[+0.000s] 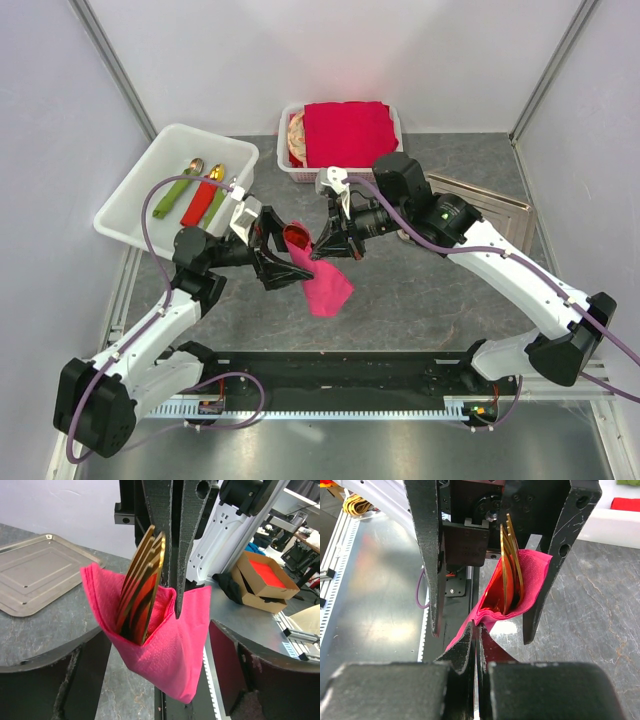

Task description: Place the utensils on the paper napkin and roll it up

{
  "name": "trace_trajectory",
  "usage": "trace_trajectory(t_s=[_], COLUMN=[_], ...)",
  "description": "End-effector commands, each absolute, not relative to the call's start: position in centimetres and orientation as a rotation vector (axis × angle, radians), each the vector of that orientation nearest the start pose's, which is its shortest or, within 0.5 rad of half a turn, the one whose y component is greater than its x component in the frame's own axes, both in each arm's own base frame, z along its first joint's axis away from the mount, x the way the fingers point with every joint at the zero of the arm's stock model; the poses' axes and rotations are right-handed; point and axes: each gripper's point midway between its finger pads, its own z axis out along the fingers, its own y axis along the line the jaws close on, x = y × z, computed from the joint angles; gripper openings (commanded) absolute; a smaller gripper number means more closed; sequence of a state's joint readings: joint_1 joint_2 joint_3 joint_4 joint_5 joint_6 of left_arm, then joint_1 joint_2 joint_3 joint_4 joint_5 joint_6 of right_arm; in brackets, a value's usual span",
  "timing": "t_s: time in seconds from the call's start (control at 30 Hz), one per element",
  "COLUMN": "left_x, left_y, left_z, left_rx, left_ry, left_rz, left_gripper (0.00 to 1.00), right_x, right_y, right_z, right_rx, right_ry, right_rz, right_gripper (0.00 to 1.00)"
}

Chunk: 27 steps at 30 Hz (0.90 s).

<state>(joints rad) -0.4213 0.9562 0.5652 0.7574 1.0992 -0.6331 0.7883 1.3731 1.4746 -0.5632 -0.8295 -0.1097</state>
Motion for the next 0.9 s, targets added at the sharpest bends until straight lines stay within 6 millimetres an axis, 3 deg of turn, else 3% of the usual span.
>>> trace_trajectory(t_s=[0.0,0.37,0.4,0.43,0.53,0.6,0.7,0.73,0.77,0.83,0.87], left_x=[15.8,15.8,15.8,15.8,16.1,16.9,18.0,18.5,19.1,20.5,21.5], left_y=[-25.7,-25.7,-25.7,-25.7,-25.7,-25.8,-25.6,-25.4,-25.3,-24.6,-24.4], left_z=[31.4,31.0,31.0,31.2,31.5,31.6,32.2,32.8,33.0,33.4,33.4], left_rx=[0.925,0.912,0.914,0.916,0.890,0.831,0.753,0.732,0.691,0.615,0.560], left_ry=[1.264,1.282,1.282,1.278,1.295,1.338,1.385,1.390,1.408,1.446,1.474], left_rz=[-1.514,-1.526,-1.528,-1.528,-1.532,-1.535,-1.543,-1.538,-1.539,-1.523,-1.529], left_gripper=[0.73,0.27,0.15,0.09,0.02,0.02,0.02,0.02,0.02,0.02,0.02], right_x=[16.3,16.4,16.5,16.6,17.3,18.3,19.7,20.5,21.0,22.9,23.3], right_y=[34.5,34.5,34.6,34.5,34.7,34.7,34.3,34.0,33.8,33.0,32.7], right_z=[36.7,36.8,36.8,36.8,36.9,37.0,37.7,38.0,38.5,39.1,39.6], right_rx=[-1.379,-1.367,-1.365,-1.361,-1.325,-1.282,-1.204,-1.163,-1.119,-1.023,-0.984], right_ry=[1.448,1.448,1.449,1.452,1.472,1.491,1.521,1.538,1.558,1.598,1.615], right_rz=[1.234,1.221,1.218,1.216,1.190,1.144,1.113,1.084,1.082,1.041,1.048], right_gripper=[0.00,0.00,0.00,0.00,0.04,0.11,0.36,0.63,0.76,0.97,0.98])
